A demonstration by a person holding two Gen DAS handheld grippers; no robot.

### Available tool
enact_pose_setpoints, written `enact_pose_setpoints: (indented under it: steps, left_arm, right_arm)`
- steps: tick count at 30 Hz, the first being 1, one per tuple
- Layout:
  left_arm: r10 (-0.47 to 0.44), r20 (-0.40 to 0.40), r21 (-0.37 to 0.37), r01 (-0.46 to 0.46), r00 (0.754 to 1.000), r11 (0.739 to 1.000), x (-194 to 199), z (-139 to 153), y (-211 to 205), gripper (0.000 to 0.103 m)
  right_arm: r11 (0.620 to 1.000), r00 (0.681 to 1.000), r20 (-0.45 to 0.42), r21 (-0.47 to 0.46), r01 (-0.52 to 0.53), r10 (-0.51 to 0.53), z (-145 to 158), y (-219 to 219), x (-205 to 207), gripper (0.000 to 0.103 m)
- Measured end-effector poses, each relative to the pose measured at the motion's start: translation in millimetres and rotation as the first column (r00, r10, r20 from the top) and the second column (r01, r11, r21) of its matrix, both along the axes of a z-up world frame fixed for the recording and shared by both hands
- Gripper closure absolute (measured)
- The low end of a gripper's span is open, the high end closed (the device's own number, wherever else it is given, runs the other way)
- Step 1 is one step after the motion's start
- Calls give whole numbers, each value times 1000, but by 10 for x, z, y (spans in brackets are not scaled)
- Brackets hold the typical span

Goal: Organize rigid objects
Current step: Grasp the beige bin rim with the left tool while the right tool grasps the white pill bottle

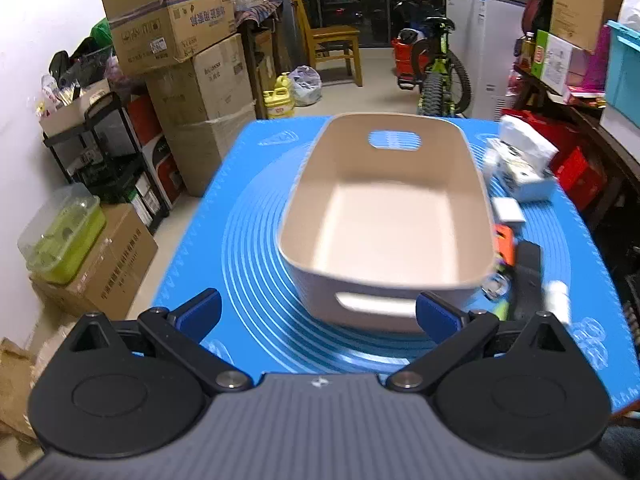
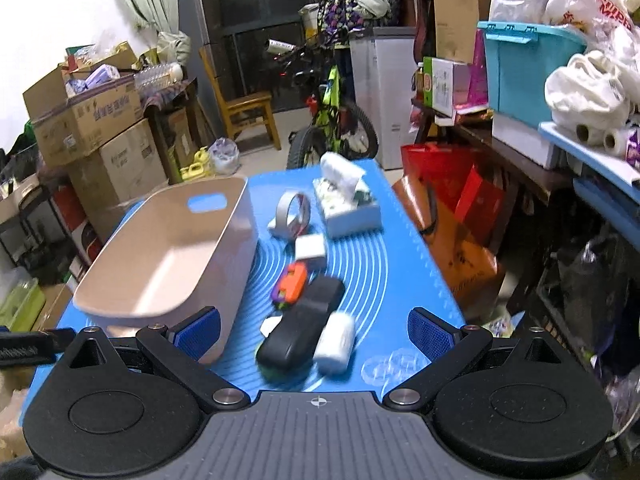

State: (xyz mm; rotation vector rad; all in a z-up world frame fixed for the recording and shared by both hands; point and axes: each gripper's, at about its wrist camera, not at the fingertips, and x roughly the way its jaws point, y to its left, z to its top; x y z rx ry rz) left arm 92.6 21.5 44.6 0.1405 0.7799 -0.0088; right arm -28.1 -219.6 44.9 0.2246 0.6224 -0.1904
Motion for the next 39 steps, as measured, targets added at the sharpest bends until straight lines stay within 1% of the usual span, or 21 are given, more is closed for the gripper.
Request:
enact_pose_setpoints:
  steps: [3, 7, 8, 9, 11, 13, 16, 19, 20, 22, 25, 26, 27, 28, 29, 30, 31, 33, 37, 39]
  left_arm:
    - [14, -21, -2, -14, 1000, 1000, 261, -20, 102, 1]
    - [49, -78, -37, -52, 996, 998, 664, -160, 283, 2]
    - [58, -90, -41, -61, 994, 997, 744, -204, 315, 4]
    - [63, -101, -41, -68, 993, 997, 819, -250, 344, 9]
    - [69, -134, -24, -73, 989, 997, 999, -346, 386, 17]
    - [65, -162, -13, -68, 985, 998, 1145, -432, 409, 17]
    - [48, -180, -15, -52, 983, 999, 1281, -517, 426, 17]
    - [18, -210, -5, -20, 978, 1000, 1348, -592, 394, 18]
    - [8, -224, 4, -7, 975, 1000, 1365, -617, 380, 20]
    - [-8, -249, 24, 14, 969, 1000, 1374, -661, 331, 28]
    - [-39, -279, 20, 46, 959, 999, 1408, -720, 332, 32]
    - [-44, -289, 14, 51, 956, 999, 1413, -741, 342, 39]
    - [-46, -299, 11, 52, 953, 999, 1434, -765, 346, 48]
    - [-46, -313, 13, 52, 949, 999, 1448, -793, 358, 52]
    - [-44, -322, 18, 53, 946, 998, 1455, -811, 364, 58]
    - [-44, -328, 24, 55, 944, 998, 1464, -818, 370, 61]
    - [-47, -330, 28, 59, 943, 998, 1468, -820, 373, 63]
    - [-48, -332, 19, 58, 942, 998, 1480, -816, 389, 70]
    - [-55, -333, 0, 59, 941, 998, 1512, -806, 397, 74]
    - [-61, -336, -11, 61, 940, 998, 1518, -808, 393, 79]
  right_arm:
    - [1000, 1000, 7, -8, 4, -4, 13, -75, 178, 3]
    - [1000, 1000, -13, -23, -15, 15, -73, -131, 413, 6]
    - [999, 1000, -23, -27, -18, 18, -109, -145, 475, 6]
    - [999, 999, -34, -29, -18, 17, -145, -150, 535, 7]
    - [999, 998, -67, -29, -20, 18, -244, -175, 663, 7]
    - [1000, 994, -109, -18, -12, 10, -362, -211, 780, 8]
    - [1000, 984, -176, 2, 13, -13, -556, -267, 893, 10]
    - [999, 972, -231, 23, 43, -36, -733, -311, 976, 12]
    - [999, 968, -249, 22, 49, -42, -785, -319, 996, 12]
    - [998, 960, -276, 20, 54, -46, -866, -331, 1033, 13]
    - [998, 949, -313, 12, 54, -48, -950, -316, 1073, 14]
    - [999, 945, -324, 9, 52, -46, -972, -307, 1089, 14]
    - [999, 942, -333, 10, 47, -41, -985, -306, 1109, 15]
    - [999, 940, -339, 9, 42, -37, -1002, -300, 1127, 15]
    - [999, 938, -344, 7, 39, -34, -1016, -291, 1141, 16]
    - [999, 936, -351, 5, 38, -33, -1029, -288, 1152, 16]
    - [999, 933, -357, 7, 36, -31, -1045, -284, 1172, 17]
    - [999, 928, -373, 15, 30, -22, -1085, -279, 1203, 20]
    - [1000, 913, -407, 6, 17, -13, -1169, -258, 1270, 24]
    - [1000, 913, -407, 14, 19, -12, -1185, -272, 1292, 24]
